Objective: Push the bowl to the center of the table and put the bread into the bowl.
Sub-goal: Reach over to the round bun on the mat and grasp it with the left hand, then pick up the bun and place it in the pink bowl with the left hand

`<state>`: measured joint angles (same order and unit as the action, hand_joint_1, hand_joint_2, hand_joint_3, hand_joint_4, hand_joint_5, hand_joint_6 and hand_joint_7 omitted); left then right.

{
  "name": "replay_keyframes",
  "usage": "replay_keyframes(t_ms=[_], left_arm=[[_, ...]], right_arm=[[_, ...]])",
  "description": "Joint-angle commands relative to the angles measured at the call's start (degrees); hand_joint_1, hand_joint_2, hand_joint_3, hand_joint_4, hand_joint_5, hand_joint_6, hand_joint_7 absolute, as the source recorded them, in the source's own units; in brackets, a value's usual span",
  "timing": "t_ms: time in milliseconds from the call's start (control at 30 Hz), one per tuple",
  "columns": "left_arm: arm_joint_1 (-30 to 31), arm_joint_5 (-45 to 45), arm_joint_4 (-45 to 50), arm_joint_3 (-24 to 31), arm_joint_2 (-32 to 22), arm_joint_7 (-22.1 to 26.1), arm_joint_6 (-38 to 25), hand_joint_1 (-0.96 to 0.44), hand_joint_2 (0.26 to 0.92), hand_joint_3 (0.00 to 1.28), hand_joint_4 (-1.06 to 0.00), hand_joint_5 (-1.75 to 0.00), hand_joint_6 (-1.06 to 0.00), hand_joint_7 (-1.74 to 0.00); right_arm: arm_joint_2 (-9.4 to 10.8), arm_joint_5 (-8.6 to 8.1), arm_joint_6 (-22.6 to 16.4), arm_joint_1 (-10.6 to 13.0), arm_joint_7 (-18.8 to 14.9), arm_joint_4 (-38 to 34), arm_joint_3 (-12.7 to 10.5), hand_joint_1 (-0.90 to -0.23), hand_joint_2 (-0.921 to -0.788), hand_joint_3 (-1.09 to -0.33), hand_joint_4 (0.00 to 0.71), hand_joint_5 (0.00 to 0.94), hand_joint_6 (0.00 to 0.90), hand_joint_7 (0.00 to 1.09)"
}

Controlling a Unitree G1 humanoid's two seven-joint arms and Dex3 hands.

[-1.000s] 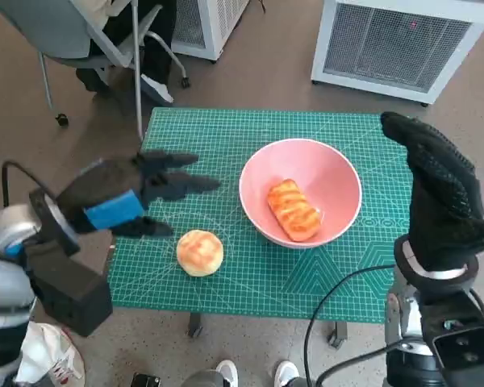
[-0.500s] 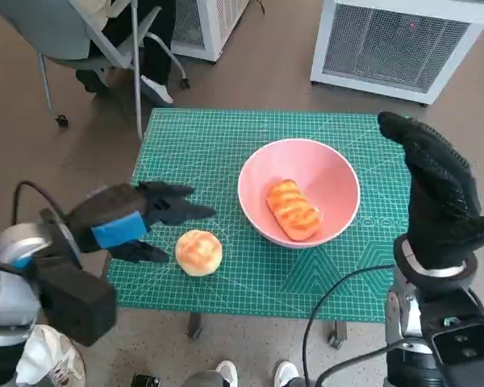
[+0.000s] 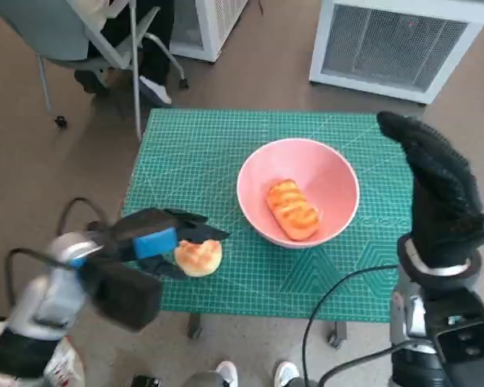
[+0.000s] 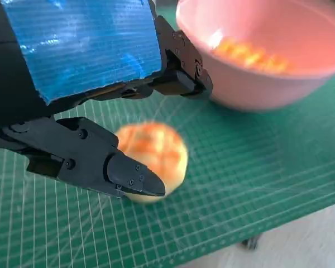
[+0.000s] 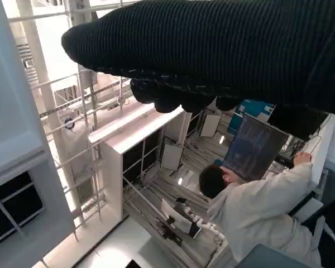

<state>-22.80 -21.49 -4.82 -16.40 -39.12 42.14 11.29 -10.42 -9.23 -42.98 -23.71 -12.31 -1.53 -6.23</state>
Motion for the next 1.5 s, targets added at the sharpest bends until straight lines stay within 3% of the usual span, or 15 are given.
replay_keyframes(t_ms=[33,267,300,333,433,533,900,1167,1500], left_arm=[[-2.35,-3.53,-5.72,-2.97,1.82,-1.47,0.25,-0.12,0.848,0.01,-0.39,-0.02,-0.47,-0.02],[-3.08,-8.86,-11.22,-5.8,3.33,-5.53,0.85,-0.02,0.885,0.02,-0.64,-0.09,-0.68,-0.11],[-3.05,-9.0,-11.59,-5.85,3.35,-5.87,1.09,-0.14,0.898,0.07,-0.71,-0.18,-0.64,-0.55],[-2.95,-8.85,-11.87,-5.72,3.27,-6.15,1.37,-0.22,0.906,0.12,-0.7,-0.33,-0.6,-0.85],[-2.66,-8.39,-11.69,-5.32,2.78,-6.54,1.85,-0.07,0.916,0.13,-0.66,-0.98,-0.56,-1.08],[-2.73,-7.46,-9.53,-4.35,1.62,-5.72,1.65,-0.02,0.919,0.13,-0.65,-1.18,-0.55,-1.15],[-5.07,-1.68,2.9,3.59,-0.68,-2.08,-3.37,0.0,0.92,0.1,-0.67,-1.17,-0.57,-1.25],[-9.44,-0.99,12.93,8.53,2.1,-6.35,-6.57,0.0,0.92,0.05,-0.69,-1.14,-0.65,-1.16],[-19.81,-1.95,11.16,6.06,9.66,-13.78,-3.5,0.0,0.912,0.02,-0.73,-1.12,-0.73,-1.06]], right_arm=[[-0.37,-0.77,0.83,0.81,-0.52,0.31,-0.08,-0.396,-0.921,-0.489,0.449,0.0,0.185,0.59],[-0.28,-0.43,1.03,1.2,-0.28,0.79,-0.12,-0.389,-0.921,-0.49,0.45,0.0,0.183,0.6],[-0.29,-0.42,1.01,1.25,-0.28,0.8,-0.16,-0.387,-0.921,-0.491,0.45,0.0,0.183,0.6],[-0.34,-0.5,0.97,1.29,-0.32,0.74,-0.21,-0.386,-0.921,-0.491,0.45,0.0,0.183,0.6],[-0.44,-0.71,1.03,1.44,-0.39,0.85,-0.28,-0.383,-0.921,-0.491,0.45,0.0,0.183,0.6],[-0.4,-0.91,1.25,1.47,-0.37,1.0,-0.3,-0.383,-0.921,-0.49,0.45,0.001,0.183,0.6],[0.0,-0.52,1.39,1.48,-0.09,0.84,-0.29,-0.383,-0.921,-0.49,0.45,0.0,0.183,0.6],[0.08,-0.86,1.43,0.79,-0.35,-0.01,-0.16,-0.382,-0.921,-0.491,0.45,0.0,0.181,0.6],[0.28,-0.49,1.07,-0.61,-0.44,-1.29,0.3,-0.372,-0.921,-0.499,0.448,0.0,0.175,0.61]])
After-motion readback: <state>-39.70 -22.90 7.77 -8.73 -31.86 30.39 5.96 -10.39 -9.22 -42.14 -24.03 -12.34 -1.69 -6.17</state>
